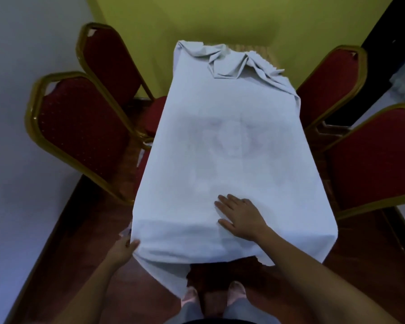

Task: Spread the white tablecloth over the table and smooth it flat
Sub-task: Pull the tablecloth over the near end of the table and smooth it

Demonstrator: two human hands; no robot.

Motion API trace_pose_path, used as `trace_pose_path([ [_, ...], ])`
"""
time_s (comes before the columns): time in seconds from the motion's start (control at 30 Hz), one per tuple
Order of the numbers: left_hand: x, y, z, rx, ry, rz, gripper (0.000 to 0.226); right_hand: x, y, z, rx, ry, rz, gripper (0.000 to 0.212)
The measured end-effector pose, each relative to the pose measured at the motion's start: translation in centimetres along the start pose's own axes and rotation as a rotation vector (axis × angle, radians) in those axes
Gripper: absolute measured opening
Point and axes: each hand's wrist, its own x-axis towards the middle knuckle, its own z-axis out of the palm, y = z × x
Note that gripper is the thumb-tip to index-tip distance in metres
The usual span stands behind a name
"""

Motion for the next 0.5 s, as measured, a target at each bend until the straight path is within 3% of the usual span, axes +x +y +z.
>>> trace_pose_path([
  [0.03,0.4,0.6,-0.2,0.018,0.064,-0.058,0.041,-0.1,0.7,-0.3,0.0,0.028,0.038,0.062],
  [0.1,0.4,3.5,-0.9,-0.03,0.34,-0.154,0.051,-0.7,1.9,-0.8,0.036,0.055,0.239,0.062],
  [0.2,0.6,9.1,-0.4,0.094,0.577,0.07,0.051,-2.1,3.9,0.4,0.125,-0.038,0.535,0.073],
  [0.3,0.1,14.0,3.8,0.408,0.339,0.32,0.058,-2.8,5.1,0.4,0.193,-0.24,0.539,0.078],
  [0.37,-0.6,15.8,8.2,0.583,0.167,0.384,0.067,-2.8,5.4,0.0,0.221,-0.249,0.505,0.078],
  [0.5,-1.8,17.1,13.3,0.631,0.08,0.421,0.092,-3.3,6.1,-0.5,0.236,-0.201,0.46,0.071],
])
